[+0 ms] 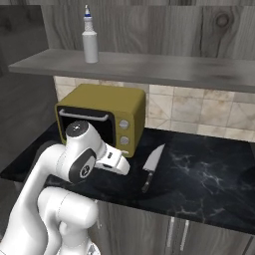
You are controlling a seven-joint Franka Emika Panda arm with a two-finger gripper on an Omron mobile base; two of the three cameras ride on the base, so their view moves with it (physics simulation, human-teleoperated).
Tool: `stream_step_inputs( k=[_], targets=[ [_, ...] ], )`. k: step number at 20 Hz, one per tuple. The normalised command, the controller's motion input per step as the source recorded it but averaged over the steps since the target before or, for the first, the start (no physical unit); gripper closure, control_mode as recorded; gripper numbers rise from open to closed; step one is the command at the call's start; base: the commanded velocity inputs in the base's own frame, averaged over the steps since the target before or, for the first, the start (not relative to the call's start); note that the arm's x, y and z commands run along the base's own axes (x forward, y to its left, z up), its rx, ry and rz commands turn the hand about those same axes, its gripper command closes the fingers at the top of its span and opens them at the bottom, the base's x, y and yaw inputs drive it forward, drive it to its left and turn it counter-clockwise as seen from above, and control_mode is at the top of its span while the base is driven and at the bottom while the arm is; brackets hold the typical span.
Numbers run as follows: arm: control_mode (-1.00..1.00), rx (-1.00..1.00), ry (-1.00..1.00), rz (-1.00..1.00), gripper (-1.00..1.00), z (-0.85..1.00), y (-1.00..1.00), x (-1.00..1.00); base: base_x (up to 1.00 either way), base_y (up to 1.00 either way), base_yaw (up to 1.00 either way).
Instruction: Move the cutting board and knife to the sink. Then move spray from the cabinet to the counter.
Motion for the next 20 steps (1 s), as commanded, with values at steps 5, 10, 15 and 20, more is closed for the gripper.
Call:
stream_step_inputs(
  k=[5, 10, 15, 20],
  targets=[
    [1.00, 0.00, 0.00, 0.00, -1.00, 0.00, 0.00, 0.00, 0.00, 0.00, 0.00],
    [1.00, 0.00, 0.00, 0.00, -1.00, 0.00, 0.00, 0.00, 0.00, 0.00, 0.00],
    [-1.00, 0.00, 0.01, 0.00, -1.00, 0.00, 0.00, 0.01, 0.00, 0.00, 0.00],
    [-1.00, 0.00, 0.15, 0.00, -1.00, 0.00, -0.10, 0.19, 0.00, 0.00, 0.00]
  ],
)
